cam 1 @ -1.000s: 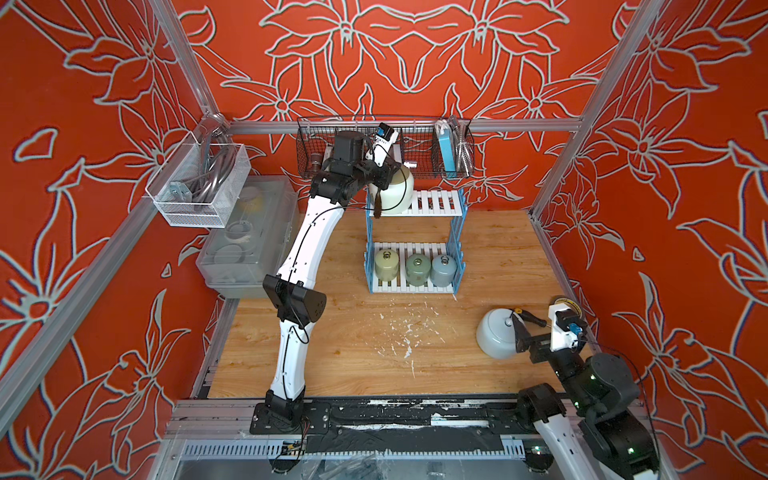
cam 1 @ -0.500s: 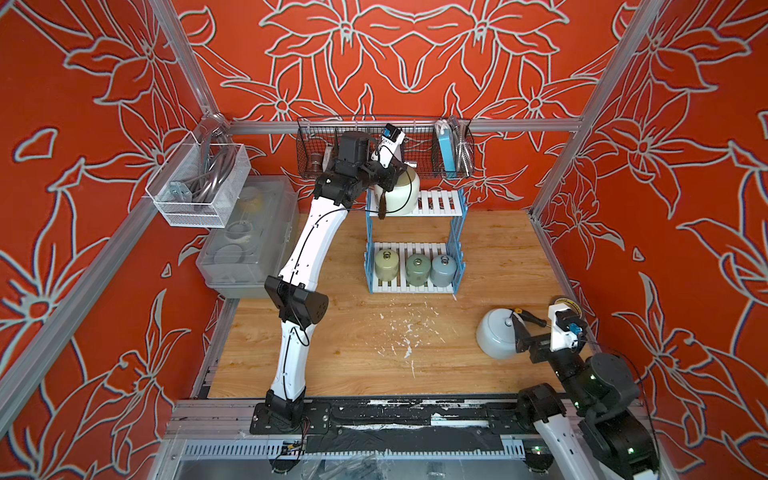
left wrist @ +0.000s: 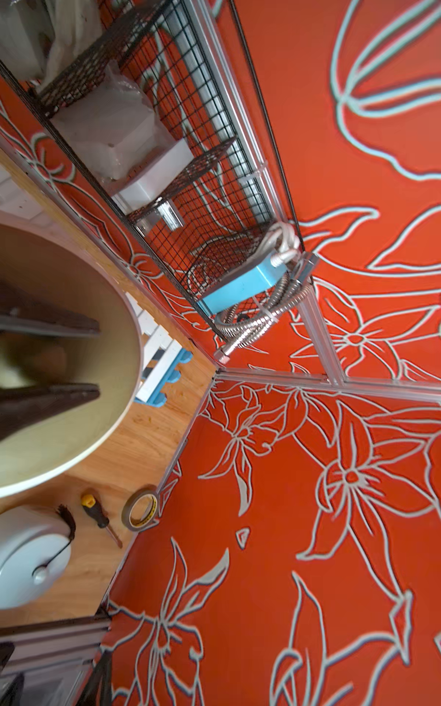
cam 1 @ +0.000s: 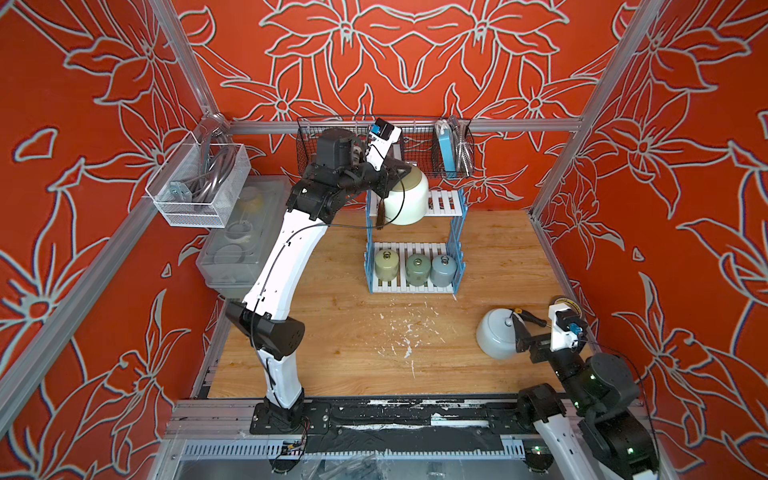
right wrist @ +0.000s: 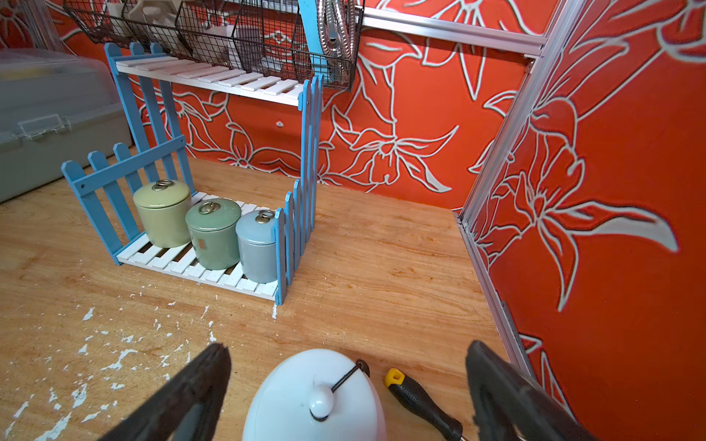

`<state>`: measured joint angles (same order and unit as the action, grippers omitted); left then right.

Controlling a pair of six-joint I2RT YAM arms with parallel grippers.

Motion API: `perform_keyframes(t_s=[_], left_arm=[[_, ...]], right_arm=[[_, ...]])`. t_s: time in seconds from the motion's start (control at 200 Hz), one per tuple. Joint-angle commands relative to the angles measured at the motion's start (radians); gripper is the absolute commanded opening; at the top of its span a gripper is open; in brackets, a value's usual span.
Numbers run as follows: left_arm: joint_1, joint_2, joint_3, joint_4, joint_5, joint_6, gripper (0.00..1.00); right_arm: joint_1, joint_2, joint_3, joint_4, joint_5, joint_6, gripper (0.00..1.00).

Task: Remove the tea canisters from the shelf
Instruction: Pick up the tea canister from the shelf, then place the tea canister at the center of the board.

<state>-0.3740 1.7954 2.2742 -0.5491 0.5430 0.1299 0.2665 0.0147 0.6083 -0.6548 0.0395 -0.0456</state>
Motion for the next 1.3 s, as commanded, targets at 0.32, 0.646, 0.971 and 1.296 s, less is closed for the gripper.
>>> perform_keyframes(t_s=[0.32,0.646,0.971,1.296], left_arm=[[-0.073,-0.327,-0.401,0.380,0.159,0.015,0.00],[-0.154,-0.401,-0.666,0.427,0.239,0.074,0.00],[-0.190,-0.396,-0.879,0.543,0.275,0.101,0.00],[-0.202,-0.374,-1.114,0.833,0.306,0.060,0.00]], right_arm=[[-0.012,-0.007,-0.007,0.008,-0.011,-0.011,0.99],[-0.016,-0.007,-0.015,0.016,-0.004,-0.011,0.99],[-0.021,-0.007,-0.011,0.013,-0.009,-0.013,0.99],[-0.023,-0.007,-0.009,0.011,-0.004,-0.011,0.99]])
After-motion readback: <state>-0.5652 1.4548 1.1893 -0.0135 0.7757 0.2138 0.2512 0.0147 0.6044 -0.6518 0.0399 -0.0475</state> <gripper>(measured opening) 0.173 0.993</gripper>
